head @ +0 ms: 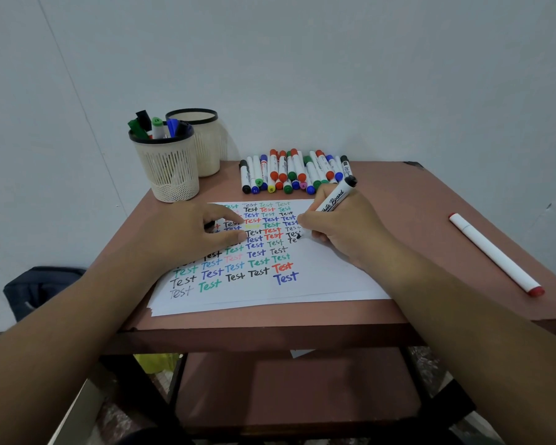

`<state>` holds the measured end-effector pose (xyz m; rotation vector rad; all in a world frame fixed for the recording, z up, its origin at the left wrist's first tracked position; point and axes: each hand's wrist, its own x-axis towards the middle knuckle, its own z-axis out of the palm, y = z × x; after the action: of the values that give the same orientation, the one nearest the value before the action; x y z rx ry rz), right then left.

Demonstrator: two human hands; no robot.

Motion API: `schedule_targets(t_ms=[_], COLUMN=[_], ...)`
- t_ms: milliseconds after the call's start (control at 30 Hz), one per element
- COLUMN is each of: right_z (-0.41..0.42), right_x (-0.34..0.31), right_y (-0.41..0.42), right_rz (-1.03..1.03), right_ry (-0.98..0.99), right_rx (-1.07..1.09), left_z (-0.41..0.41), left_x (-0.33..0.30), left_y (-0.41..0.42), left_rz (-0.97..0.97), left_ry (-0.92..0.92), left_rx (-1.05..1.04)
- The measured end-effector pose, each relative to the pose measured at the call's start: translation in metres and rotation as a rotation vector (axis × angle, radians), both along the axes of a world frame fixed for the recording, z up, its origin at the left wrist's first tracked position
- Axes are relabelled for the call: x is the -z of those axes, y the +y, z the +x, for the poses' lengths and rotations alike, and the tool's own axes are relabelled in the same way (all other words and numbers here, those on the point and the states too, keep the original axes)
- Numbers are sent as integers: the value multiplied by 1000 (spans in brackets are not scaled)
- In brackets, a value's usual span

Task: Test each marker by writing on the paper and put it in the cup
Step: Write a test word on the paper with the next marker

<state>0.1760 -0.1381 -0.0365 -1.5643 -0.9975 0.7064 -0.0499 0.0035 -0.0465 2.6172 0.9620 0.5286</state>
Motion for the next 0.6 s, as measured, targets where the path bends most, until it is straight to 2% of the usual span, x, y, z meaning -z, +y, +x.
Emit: schedule_targets(t_ms=[233, 600], right_z=[1, 2], right_x=[1, 1], right_y=[0, 2], right_rz=[-6, 19], right_ry=[9, -22], right_rx=[-15, 92], left_z=[0, 1], left_x=[0, 0], left_y=[1, 1], left_rz=[-9, -7], left_ry=[8, 12], left_rx=[7, 6])
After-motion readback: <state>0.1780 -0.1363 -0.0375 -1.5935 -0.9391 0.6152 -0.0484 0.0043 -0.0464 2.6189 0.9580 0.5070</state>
